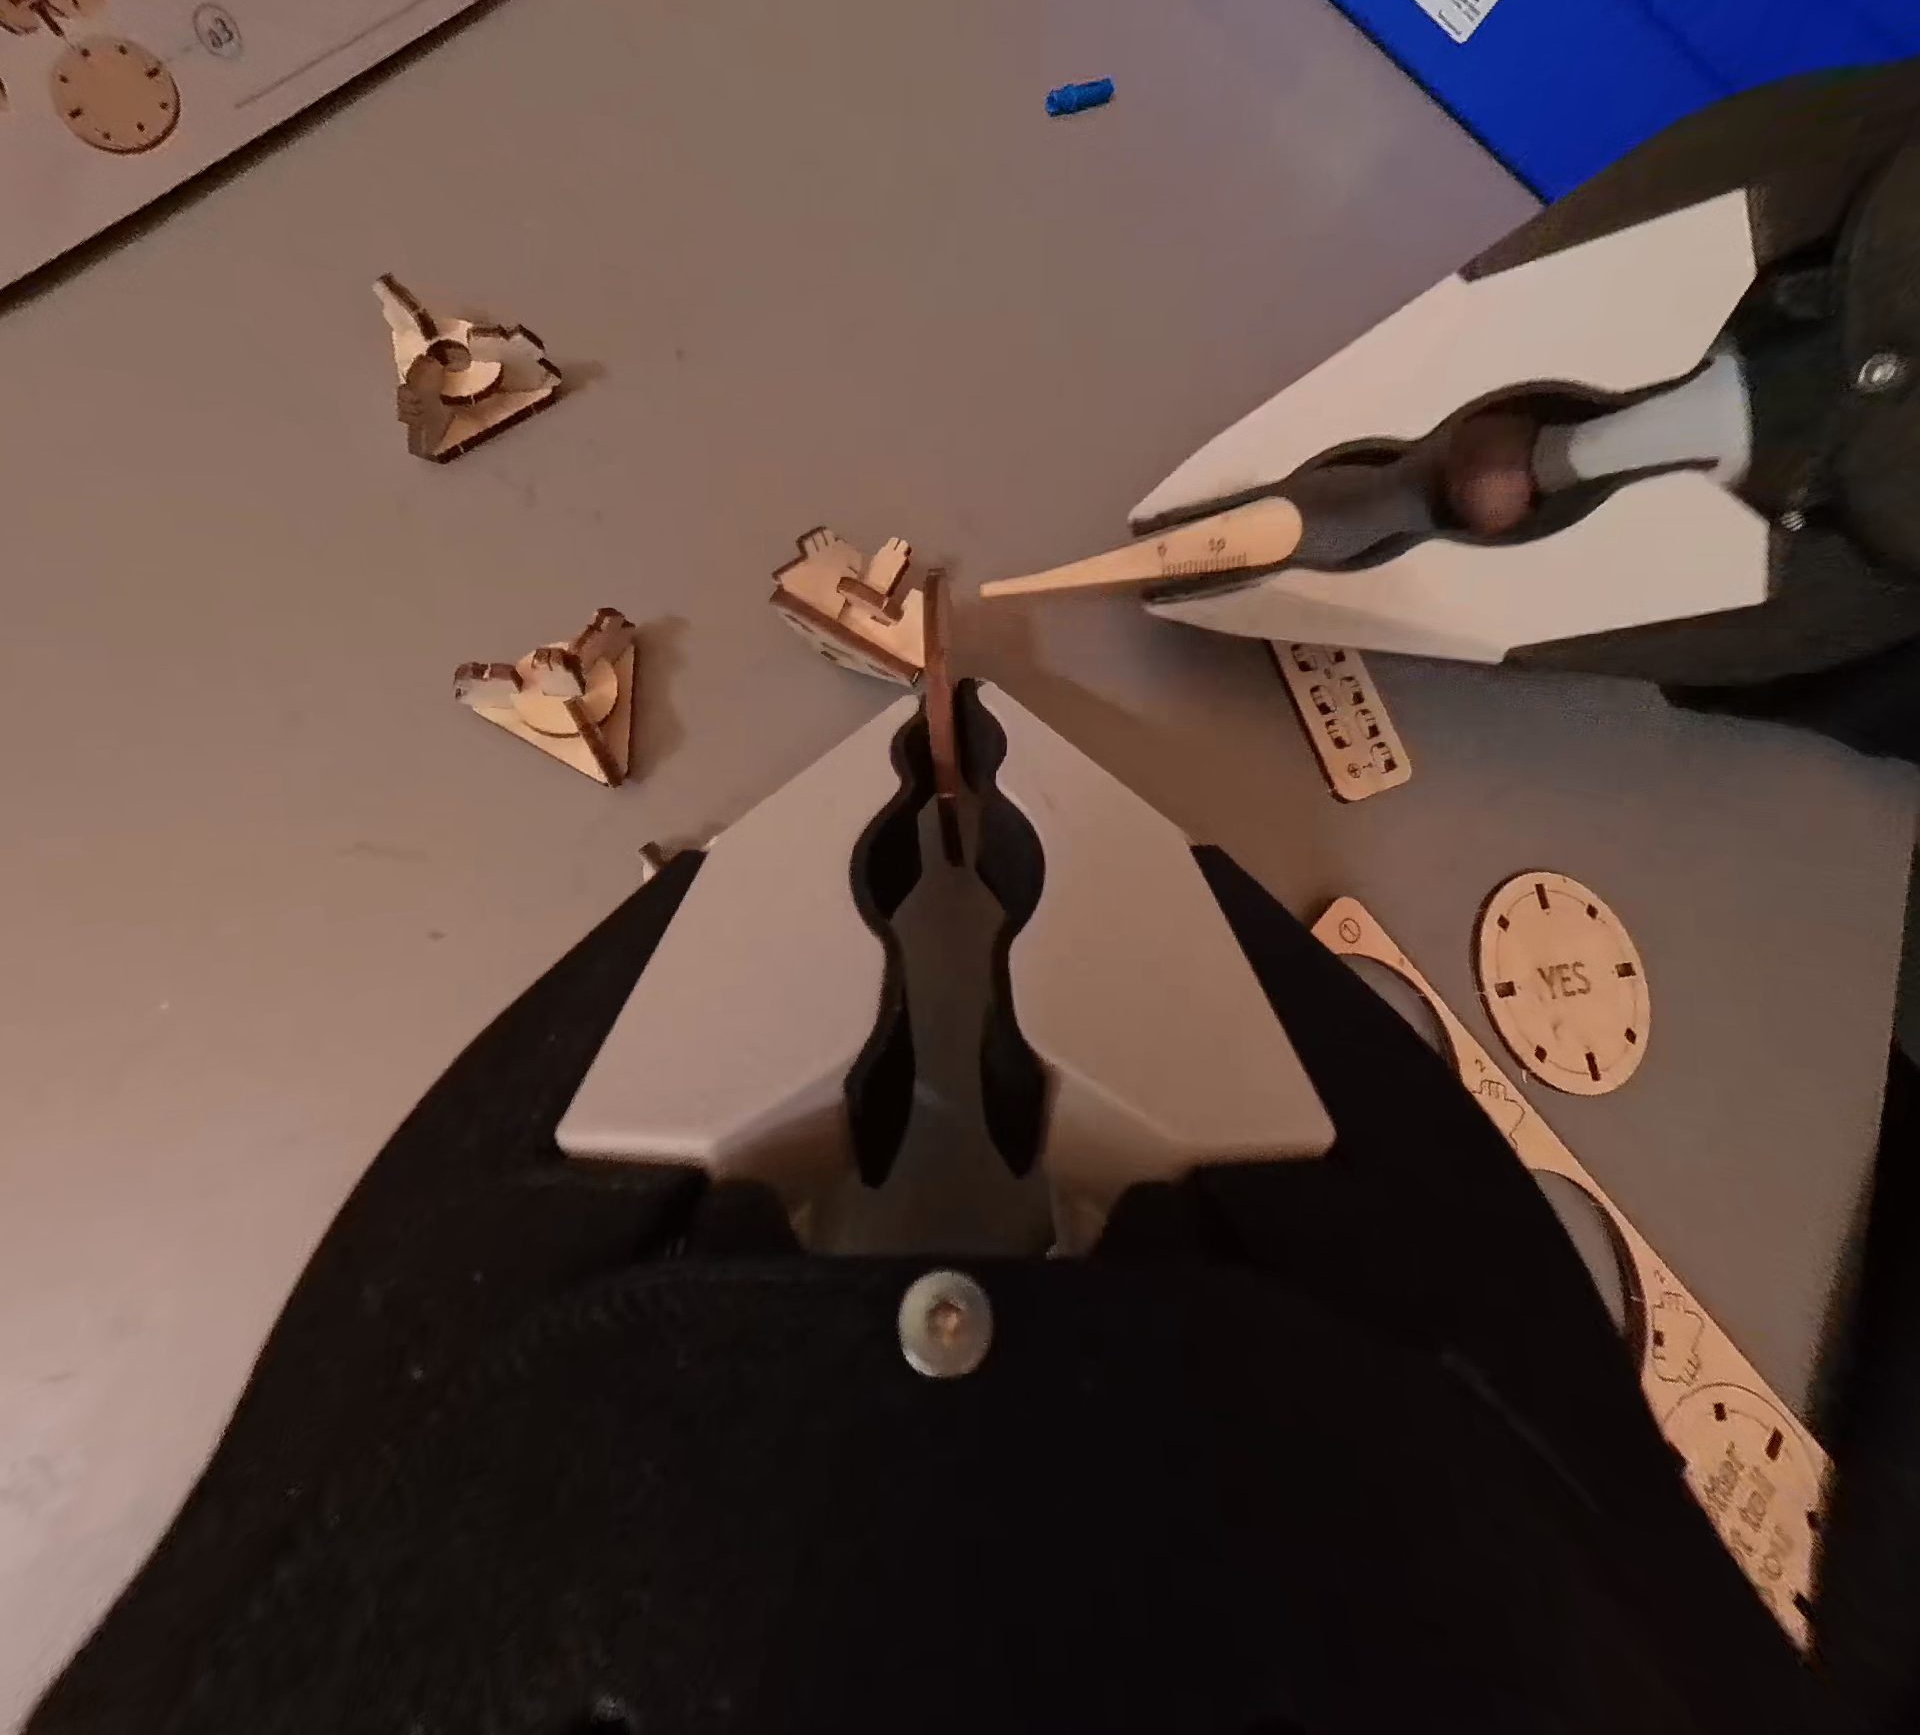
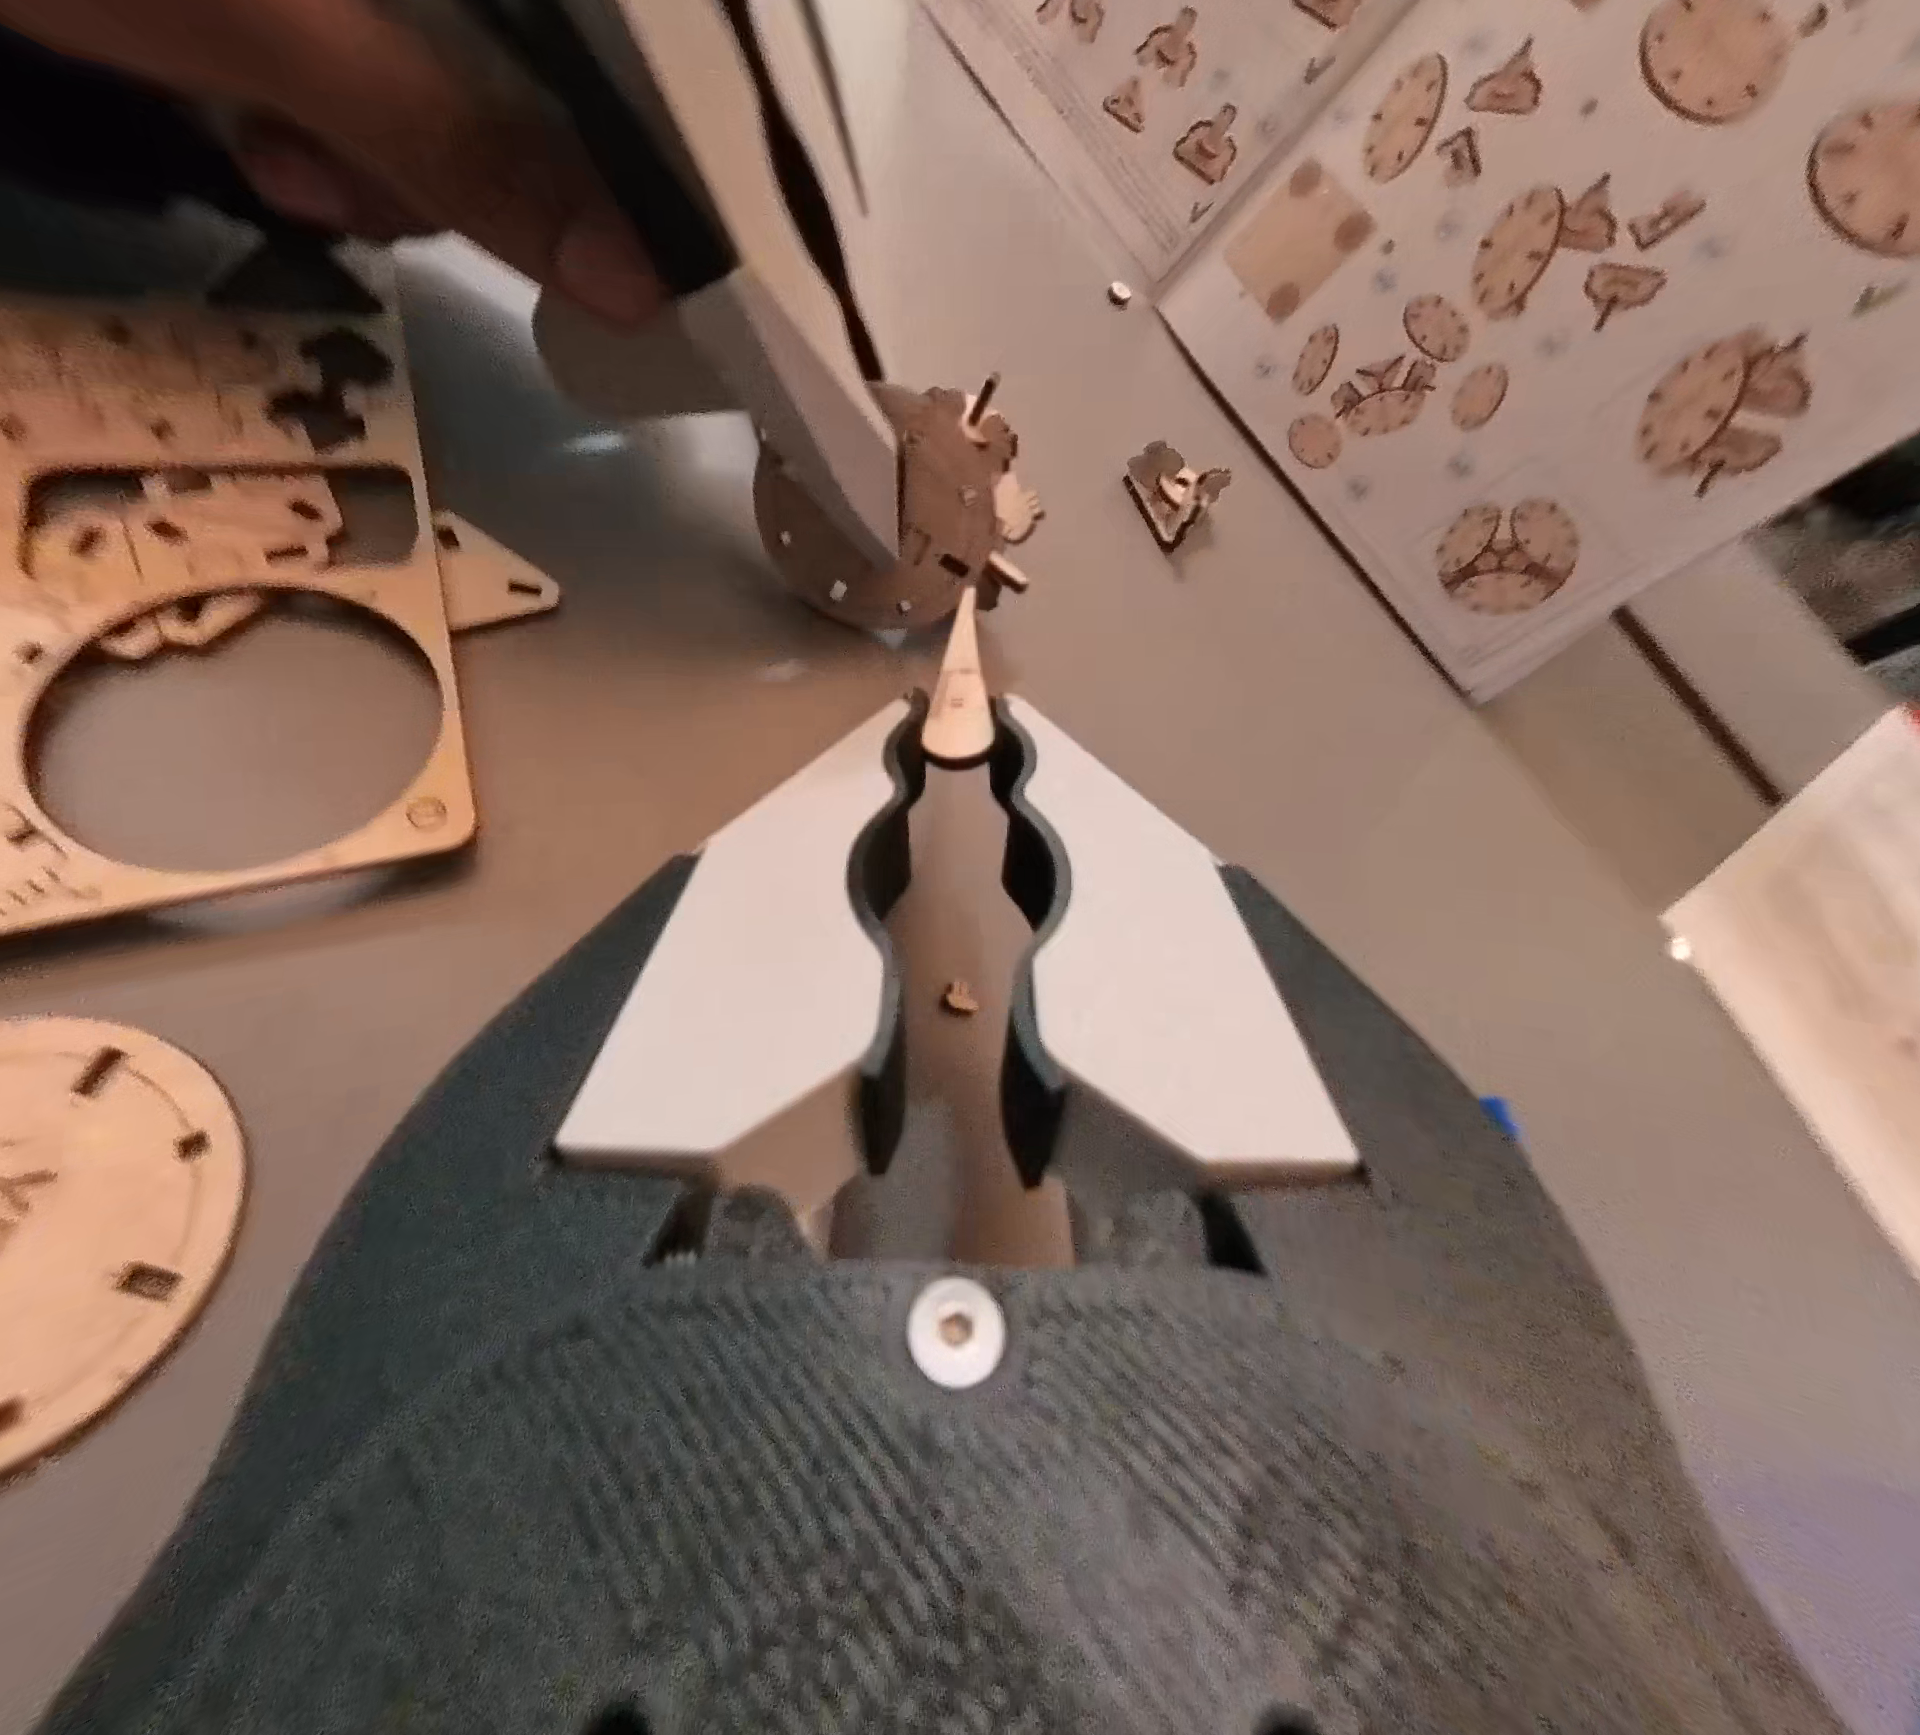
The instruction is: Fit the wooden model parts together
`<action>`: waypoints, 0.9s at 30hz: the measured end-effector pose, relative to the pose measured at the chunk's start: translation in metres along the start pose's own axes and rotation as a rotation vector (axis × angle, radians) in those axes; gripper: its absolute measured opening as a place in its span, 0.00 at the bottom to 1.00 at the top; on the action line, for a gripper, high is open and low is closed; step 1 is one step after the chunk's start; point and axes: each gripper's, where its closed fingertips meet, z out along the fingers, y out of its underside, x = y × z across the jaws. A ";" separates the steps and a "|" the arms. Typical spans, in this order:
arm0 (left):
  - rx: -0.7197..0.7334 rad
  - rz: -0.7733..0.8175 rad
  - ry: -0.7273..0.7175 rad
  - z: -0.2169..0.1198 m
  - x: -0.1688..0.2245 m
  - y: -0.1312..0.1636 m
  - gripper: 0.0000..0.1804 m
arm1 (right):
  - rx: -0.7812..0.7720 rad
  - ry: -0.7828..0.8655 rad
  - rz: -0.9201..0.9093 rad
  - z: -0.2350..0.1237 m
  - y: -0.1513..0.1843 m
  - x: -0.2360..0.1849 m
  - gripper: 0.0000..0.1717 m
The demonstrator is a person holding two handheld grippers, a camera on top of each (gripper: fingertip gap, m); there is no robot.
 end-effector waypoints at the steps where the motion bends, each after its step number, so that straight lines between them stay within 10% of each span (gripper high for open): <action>1: -0.001 -0.002 -0.001 0.000 0.000 0.000 0.00 | 0.006 -0.018 0.058 -0.001 -0.002 0.000 0.06; 27: 0.025 0.003 -0.041 0.003 -0.001 0.000 0.01 | -0.009 -0.172 0.473 0.009 -0.004 0.003 0.06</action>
